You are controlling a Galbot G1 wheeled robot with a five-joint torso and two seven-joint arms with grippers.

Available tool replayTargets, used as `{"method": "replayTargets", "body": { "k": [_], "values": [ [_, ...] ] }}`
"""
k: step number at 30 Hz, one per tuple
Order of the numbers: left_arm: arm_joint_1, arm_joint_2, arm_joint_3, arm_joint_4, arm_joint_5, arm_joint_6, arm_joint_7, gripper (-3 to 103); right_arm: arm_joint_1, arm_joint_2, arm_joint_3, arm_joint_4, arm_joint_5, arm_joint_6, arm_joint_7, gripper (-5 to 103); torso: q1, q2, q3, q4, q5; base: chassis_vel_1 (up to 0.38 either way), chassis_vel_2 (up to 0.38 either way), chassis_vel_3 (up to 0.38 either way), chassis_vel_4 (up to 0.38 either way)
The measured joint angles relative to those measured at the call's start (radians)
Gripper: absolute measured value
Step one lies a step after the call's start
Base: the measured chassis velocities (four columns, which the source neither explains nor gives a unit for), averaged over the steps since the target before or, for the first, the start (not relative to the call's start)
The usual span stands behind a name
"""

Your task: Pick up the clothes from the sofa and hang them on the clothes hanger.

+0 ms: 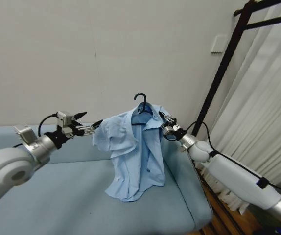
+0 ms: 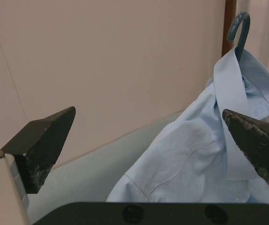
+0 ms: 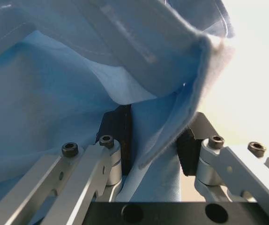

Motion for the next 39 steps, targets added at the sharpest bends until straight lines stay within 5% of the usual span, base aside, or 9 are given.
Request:
{"method": "replayTargets", "body": {
  "k": [4,5,7,9,33,37,39],
  "values": [
    [-0.004,0.057,0.035,0.08,-0.021,0.022,0.19,100,0.005,0.016,-0.01,0.027,-0.001,0.0,0.002,24,0.0,0.0,0.0,0.0001,-0.0005,0.0,0.0,0.0,0.0],
    [-0.004,0.057,0.035,0.08,-0.021,0.022,0.19,100,0.005,0.016,-0.01,0.027,-0.001,0.0,0.002,24,0.0,0.0,0.0,0.0001,-0.0005,0.0,0.0,0.0,0.0],
    [-0.004,0.077,0.049,0.115,-0.007,0.029,0.298,100,0.02,0.029,-0.022,0.033,-0.002,0.0,-0.007,24,0.0,0.0,0.0,0.0003,-0.0005,0.0,0.0,0.0,0.0],
    [-0.005,0.091,0.053,0.129,0.0,0.034,0.343,100,0.039,0.046,-0.035,0.033,-0.006,0.003,-0.024,24,0.0,0.0,0.0,0.0003,-0.0006,0.0,0.0,0.0,0.0],
    [-0.091,0.126,0.144,0.164,-0.085,0.073,0.337,100,0.054,0.025,-0.068,0.135,0.022,-0.017,-0.04,24,0.0,0.0,0.0,0.0002,-0.0003,0.0,0.0,0.0,0.0],
    [-0.142,0.126,0.144,0.176,-0.133,0.073,0.295,100,0.055,0.025,-0.07,0.131,0.032,-0.022,-0.044,24,0.0,0.0,0.0,0.0002,-0.0002,0.0,0.0,0.0,0.0],
    [-0.184,0.122,0.14,0.19,-0.159,0.07,0.212,100,0.061,0.031,-0.073,0.117,0.044,-0.024,-0.047,24,0.0,0.0,0.0,0.0,-0.0001,0.0,0.0,0.0,0.0]
  ]
}}
